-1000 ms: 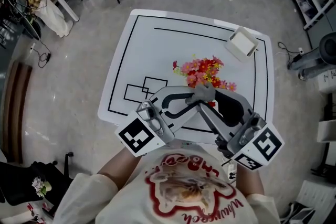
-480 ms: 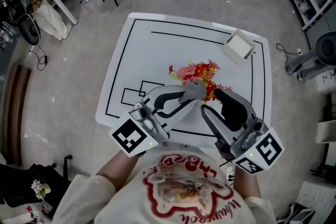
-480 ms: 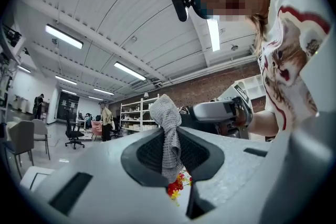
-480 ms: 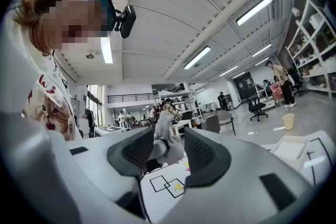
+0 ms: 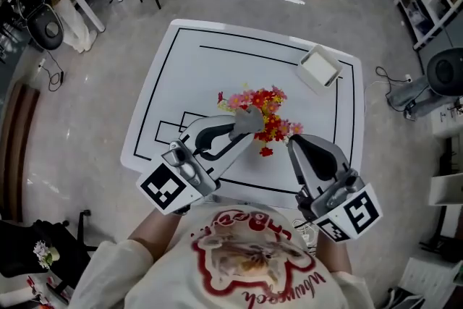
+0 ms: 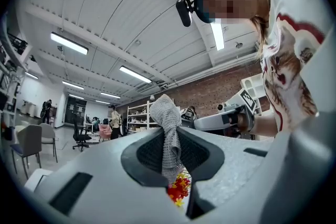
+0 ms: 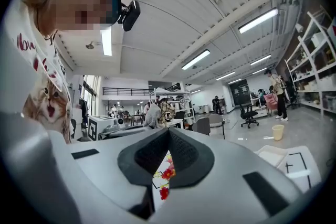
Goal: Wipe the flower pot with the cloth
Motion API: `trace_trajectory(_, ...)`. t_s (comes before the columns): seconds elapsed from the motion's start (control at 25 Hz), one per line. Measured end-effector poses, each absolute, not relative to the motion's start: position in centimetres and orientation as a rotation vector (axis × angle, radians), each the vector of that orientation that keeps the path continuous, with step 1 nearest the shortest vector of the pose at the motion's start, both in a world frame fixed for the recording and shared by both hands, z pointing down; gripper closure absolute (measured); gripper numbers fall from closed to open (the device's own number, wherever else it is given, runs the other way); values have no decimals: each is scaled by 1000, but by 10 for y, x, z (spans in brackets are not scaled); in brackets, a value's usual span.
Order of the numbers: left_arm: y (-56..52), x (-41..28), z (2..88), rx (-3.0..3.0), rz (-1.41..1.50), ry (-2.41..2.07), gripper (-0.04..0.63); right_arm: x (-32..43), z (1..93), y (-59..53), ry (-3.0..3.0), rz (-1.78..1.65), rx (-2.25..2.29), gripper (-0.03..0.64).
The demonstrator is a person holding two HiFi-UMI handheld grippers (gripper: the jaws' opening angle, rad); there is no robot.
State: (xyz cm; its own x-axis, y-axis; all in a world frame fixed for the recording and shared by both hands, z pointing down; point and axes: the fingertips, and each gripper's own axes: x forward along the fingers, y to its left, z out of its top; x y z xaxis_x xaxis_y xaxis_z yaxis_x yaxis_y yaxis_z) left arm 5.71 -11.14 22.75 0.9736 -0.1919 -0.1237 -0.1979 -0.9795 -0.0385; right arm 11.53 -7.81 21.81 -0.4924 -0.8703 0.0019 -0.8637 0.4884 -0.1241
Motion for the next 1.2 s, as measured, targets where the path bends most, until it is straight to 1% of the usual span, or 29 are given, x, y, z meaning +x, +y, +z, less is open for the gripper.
trace_trajectory(0.16, -111, 60, 223, -3035, 203, 319, 543, 127, 219, -71, 2676, -125, -1539, 618)
trace_trajectory(0.44, -123, 53, 218, -3005, 191, 424, 543, 149, 236, -58, 2736, -182, -1501, 618)
trace_trajectory(0.72, -138, 42, 217, -2924, 179, 546, 543, 184, 223, -52, 2731, -211, -1464, 618)
trace_trajectory(0.92, -159, 38, 232, -2928, 117, 513, 543, 176, 231, -69, 2729, -207, -1467, 618)
trace_trajectory(1.2, -215, 43, 238, -2915, 85, 346, 543, 164, 230, -111, 2637, -213, -1549, 618)
